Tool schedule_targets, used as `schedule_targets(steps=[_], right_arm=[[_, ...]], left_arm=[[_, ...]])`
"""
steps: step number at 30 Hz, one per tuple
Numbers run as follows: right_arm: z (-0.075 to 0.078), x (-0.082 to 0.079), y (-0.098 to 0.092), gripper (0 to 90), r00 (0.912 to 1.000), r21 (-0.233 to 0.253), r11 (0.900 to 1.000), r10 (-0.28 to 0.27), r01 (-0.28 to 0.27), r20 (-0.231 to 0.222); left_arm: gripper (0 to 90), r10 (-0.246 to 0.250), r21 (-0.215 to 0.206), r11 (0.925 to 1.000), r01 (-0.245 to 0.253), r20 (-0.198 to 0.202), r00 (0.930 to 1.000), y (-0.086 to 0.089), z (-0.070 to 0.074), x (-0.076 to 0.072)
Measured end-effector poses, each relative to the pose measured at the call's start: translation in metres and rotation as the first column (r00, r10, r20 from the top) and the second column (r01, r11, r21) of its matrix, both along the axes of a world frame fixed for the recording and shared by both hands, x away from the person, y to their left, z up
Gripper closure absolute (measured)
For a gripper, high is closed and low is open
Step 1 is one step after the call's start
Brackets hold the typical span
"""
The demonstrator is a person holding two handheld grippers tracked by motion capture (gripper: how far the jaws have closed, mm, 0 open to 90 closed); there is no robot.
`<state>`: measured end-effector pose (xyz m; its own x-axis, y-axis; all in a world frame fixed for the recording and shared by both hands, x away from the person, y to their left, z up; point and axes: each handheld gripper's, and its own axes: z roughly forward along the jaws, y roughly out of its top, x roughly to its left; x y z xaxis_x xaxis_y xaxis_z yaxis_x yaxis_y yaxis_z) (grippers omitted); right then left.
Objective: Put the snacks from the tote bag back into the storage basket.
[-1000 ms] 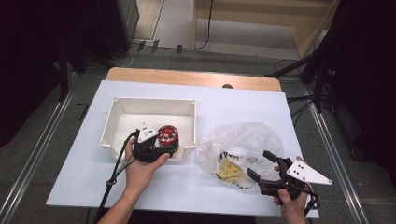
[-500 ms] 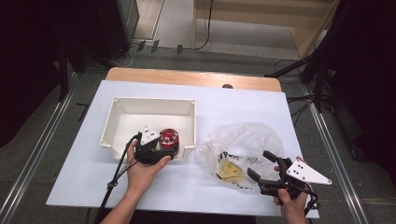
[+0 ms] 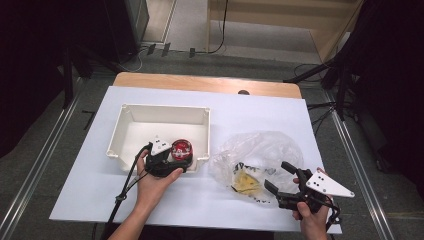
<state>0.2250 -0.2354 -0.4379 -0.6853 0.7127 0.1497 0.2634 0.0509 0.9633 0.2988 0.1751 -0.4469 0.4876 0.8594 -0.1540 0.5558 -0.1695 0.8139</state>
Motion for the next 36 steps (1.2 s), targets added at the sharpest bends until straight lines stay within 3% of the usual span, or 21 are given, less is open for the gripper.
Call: schedule_targets(steps=[4, 14, 30, 36], right_arm=[[0.0, 0.0, 0.0, 15.1, 1.0, 0.0, 1.0, -0.002, 0.002, -0.003], [0.0, 0.0, 0.001, 15.1, 1.0, -0.001, 1.0, -0.003, 0.003, -0.003], [0.0, 0.0, -0.002, 15.1, 0.9999, 0.001, 1.0, -0.012, 0.012, -0.005], [-0.001, 0.001, -0.001, 15.1, 0.9999, -0.002, 1.0, -0.011, 0.011, -0.007]], left_arm=[[14.3, 0.01, -0.04, 0.9992, -0.009, 0.025, 0.9996, 0.003, 0.006, -0.001], [5.7, 0.003, -0.03, 0.9995, -0.002, 0.046, 0.9989, 0.008, 0.013, -0.007], [4.4, 0.004, -0.026, 0.9996, -0.001, 0.12, 0.9928, 0.029, 0.024, -0.021], [4.4, 0.008, -0.024, 0.9997, -0.006, 0.123, 0.9924, 0.042, 0.021, -0.027]])
